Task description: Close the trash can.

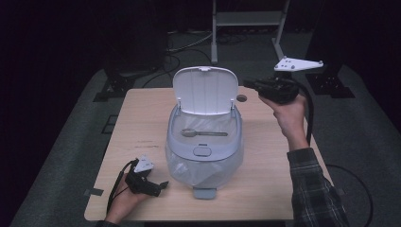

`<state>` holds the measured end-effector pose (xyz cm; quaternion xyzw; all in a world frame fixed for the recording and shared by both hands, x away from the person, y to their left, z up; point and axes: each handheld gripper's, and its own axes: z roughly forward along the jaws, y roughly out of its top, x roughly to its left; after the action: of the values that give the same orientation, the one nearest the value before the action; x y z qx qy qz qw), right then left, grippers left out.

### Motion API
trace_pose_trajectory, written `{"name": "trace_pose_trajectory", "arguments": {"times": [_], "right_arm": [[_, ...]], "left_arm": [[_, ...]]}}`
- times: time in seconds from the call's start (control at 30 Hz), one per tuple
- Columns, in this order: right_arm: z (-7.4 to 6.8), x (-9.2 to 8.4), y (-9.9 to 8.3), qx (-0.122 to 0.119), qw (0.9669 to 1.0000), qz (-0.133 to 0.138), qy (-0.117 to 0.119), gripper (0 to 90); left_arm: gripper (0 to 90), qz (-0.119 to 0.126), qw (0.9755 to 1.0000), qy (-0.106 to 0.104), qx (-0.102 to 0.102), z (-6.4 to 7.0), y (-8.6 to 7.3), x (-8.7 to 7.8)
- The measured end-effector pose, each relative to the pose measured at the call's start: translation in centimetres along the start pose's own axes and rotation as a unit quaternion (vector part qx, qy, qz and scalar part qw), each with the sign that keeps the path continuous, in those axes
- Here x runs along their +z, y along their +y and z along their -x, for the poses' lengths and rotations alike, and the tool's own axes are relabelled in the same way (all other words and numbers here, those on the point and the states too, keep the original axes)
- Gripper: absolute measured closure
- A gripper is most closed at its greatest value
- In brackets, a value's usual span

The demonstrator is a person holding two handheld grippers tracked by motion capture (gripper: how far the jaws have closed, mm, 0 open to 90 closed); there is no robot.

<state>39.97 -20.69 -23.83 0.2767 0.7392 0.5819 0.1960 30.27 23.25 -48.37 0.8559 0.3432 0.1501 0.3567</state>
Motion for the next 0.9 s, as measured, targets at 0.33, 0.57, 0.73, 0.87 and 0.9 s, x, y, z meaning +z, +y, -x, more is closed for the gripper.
{"name": "trace_pose_trajectory", "arguments": {"times": [0.33,0.57,0.73,0.87,0.9], "right_arm": [[-0.7,2.0,1.6,-0.006,0.9998,0.004,0.02,89.8],[-1.4,2.4,1.8,-0.016,0.999,0.001,0.041,89.9],[-1.7,2.0,1.7,-0.022,0.998,0.003,0.059,89.9],[-2.2,1.6,1.6,-0.024,0.9965,0.001,0.08,89.8],[-2.3,1.5,1.5,-0.024,0.9961,0.0,0.085,89.8]], "left_arm": [[0.0,0.0,1.0,0.0,0.0,0.0,0.0,0.0],[0.0,0.0,1.0,0.0,0.0,0.0,0.0,0.0],[0.0,0.0,1.0,0.0,0.0,0.0,0.0,0.0],[0.0,0.0,1.0,0.0,0.0,0.0,0.0,0.0],[0.0,0.0,1.0,0.0,0.0,0.0,0.0,0.0]]}}
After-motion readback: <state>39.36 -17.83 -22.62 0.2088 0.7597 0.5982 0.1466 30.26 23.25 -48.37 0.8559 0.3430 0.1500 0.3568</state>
